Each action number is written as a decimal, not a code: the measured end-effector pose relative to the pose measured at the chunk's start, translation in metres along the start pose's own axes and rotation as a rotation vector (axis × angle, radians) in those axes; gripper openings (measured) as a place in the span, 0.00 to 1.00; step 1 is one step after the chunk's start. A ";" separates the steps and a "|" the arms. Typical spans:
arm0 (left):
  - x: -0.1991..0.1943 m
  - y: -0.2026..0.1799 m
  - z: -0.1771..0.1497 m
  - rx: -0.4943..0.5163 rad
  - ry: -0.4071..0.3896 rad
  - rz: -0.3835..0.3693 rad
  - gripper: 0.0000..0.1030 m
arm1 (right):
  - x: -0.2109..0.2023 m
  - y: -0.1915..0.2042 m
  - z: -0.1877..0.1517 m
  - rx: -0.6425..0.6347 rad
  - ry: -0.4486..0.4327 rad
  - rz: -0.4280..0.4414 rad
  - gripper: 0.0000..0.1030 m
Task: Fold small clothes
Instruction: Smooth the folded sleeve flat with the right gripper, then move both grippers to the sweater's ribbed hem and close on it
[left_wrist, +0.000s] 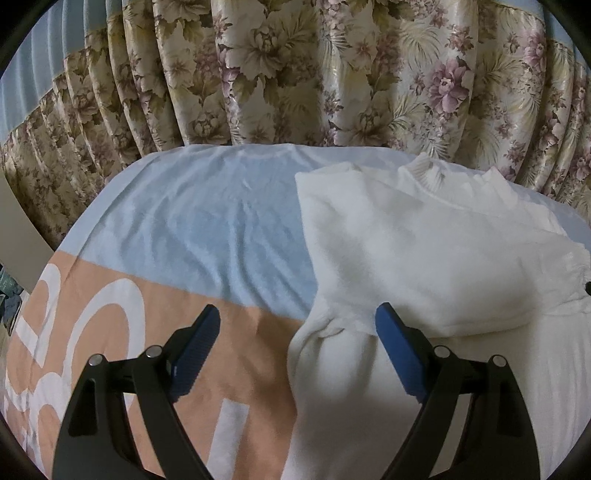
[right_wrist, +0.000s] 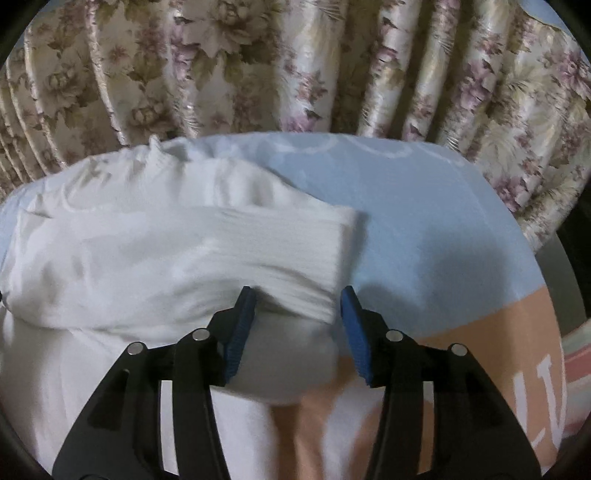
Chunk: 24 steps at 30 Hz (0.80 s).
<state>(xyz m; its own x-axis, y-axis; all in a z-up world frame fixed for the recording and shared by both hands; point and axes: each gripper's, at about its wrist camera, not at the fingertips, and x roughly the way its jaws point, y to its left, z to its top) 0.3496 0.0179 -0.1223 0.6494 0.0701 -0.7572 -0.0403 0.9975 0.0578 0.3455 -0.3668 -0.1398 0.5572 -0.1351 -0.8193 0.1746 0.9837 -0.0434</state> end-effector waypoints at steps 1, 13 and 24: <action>-0.003 0.001 0.000 0.001 -0.002 -0.001 0.85 | 0.000 -0.004 -0.004 0.007 0.012 0.001 0.48; -0.084 0.021 -0.035 -0.032 -0.087 -0.054 0.85 | -0.091 -0.019 -0.037 0.036 -0.149 0.091 0.50; -0.162 0.044 -0.126 -0.031 -0.137 -0.015 0.85 | -0.163 0.007 -0.131 0.039 -0.202 0.161 0.67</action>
<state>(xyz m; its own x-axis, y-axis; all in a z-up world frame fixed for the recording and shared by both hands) 0.1467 0.0509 -0.0790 0.7475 0.0560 -0.6619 -0.0520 0.9983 0.0258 0.1491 -0.3220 -0.0813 0.7305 -0.0022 -0.6829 0.0997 0.9896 0.1034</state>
